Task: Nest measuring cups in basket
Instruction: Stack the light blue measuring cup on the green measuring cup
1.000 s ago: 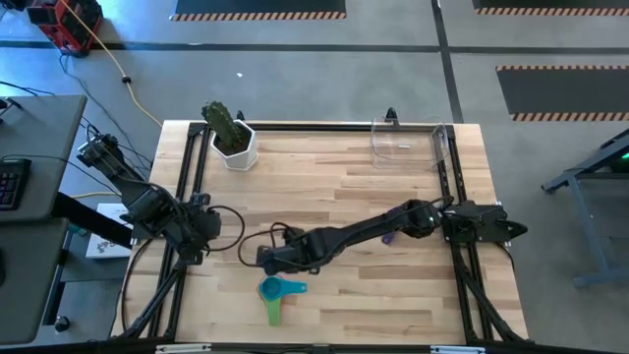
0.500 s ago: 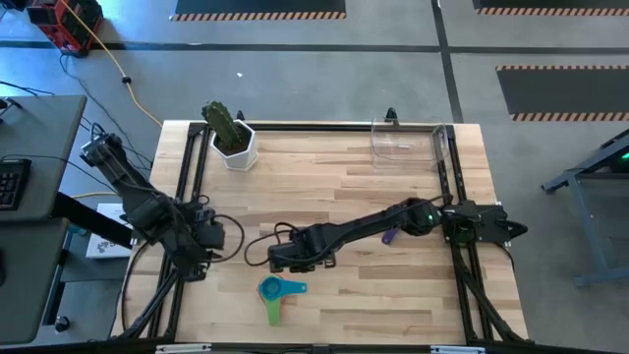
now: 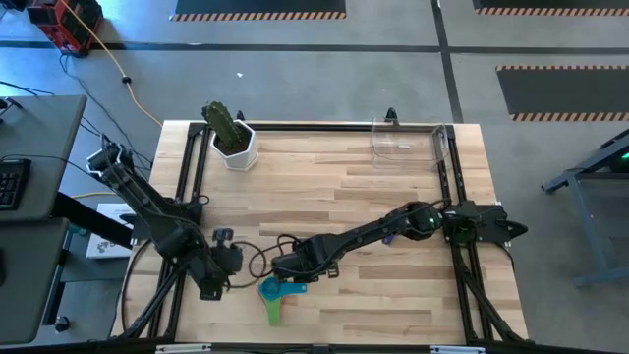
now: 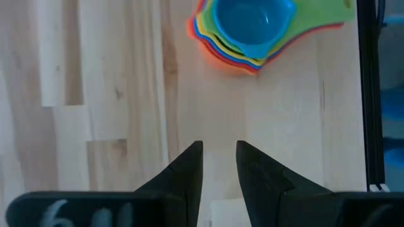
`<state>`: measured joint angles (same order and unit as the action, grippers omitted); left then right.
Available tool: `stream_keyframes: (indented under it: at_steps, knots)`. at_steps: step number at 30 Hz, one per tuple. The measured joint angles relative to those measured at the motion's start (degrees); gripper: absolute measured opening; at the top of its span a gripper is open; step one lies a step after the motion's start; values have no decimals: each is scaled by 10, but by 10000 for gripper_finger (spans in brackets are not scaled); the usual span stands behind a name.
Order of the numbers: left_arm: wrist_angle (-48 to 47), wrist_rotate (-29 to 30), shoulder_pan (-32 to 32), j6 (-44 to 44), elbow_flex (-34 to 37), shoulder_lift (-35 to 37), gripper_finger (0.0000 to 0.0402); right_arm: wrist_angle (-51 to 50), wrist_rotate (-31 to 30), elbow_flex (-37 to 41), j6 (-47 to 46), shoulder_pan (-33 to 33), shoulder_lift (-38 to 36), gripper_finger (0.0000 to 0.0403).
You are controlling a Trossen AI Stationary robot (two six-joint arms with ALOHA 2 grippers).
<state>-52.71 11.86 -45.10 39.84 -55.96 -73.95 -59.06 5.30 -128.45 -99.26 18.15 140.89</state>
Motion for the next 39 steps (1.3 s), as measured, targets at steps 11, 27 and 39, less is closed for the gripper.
stream_keyframes:
  at_steps: [11, 27, 39]
  knots:
    - [22, -14, 0, -9, 0, -20, 87, 60, 18, -2, -62, 26, 0, 4]
    - [24, -14, 1, -37, 0, -17, 87, 132, 21, -1, -130, 52, 2, 4]
    - [24, -24, 1, -35, 0, -6, 87, 215, 32, 0, -133, 47, 36, 4]
